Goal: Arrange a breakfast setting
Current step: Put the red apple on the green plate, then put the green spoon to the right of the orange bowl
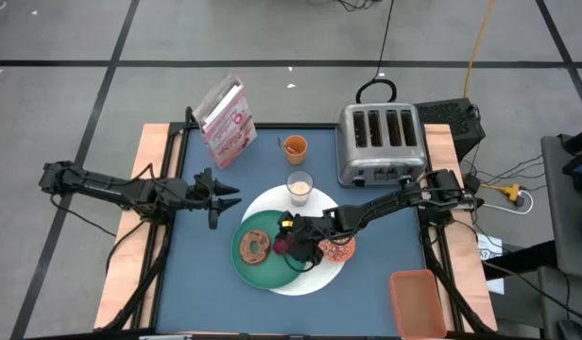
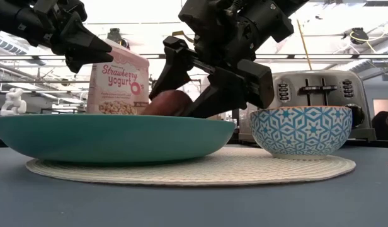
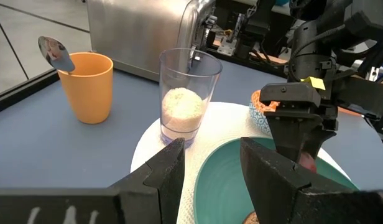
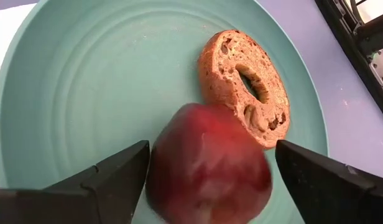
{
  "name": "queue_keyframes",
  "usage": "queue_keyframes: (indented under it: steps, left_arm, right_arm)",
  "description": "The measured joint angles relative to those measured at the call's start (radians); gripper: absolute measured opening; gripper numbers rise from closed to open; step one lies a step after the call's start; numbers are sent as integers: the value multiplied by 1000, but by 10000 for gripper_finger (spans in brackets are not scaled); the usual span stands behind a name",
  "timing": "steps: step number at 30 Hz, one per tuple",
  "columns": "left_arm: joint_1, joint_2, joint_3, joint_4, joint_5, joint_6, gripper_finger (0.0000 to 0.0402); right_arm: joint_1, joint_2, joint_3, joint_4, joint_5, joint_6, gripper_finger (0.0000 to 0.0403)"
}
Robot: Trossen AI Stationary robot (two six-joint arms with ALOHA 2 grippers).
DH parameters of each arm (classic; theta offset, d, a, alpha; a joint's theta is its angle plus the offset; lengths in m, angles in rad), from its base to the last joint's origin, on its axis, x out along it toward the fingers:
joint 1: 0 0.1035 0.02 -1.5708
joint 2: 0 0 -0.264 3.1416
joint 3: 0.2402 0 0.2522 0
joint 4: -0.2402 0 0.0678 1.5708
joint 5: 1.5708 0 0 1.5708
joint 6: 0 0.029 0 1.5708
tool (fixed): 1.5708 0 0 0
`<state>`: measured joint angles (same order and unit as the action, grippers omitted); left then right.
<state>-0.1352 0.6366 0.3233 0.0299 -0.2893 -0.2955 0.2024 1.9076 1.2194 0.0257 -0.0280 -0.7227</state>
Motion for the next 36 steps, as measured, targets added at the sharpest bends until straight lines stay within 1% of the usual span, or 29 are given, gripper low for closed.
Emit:
queue_keyframes:
  steps: [3,16,24,30,36]
  left_arm:
    - [0,0,0,0,0,0,159]
    - [0,0,0,0,0,0,159]
    - [0,0,0,0,0,0,159]
    - [0,0,0,0,0,0,159]
    - [0,0,0,-3,0,1,159]
  right_arm:
    - [0,0,0,1,0,0,349]
    - [7,-15,0,24,1,0,350]
    - [4,-149,0,53,8,9,350]
    - [-30,-277,0,118,110,87,350]
    - [-96,-384,0,136,110,174,350]
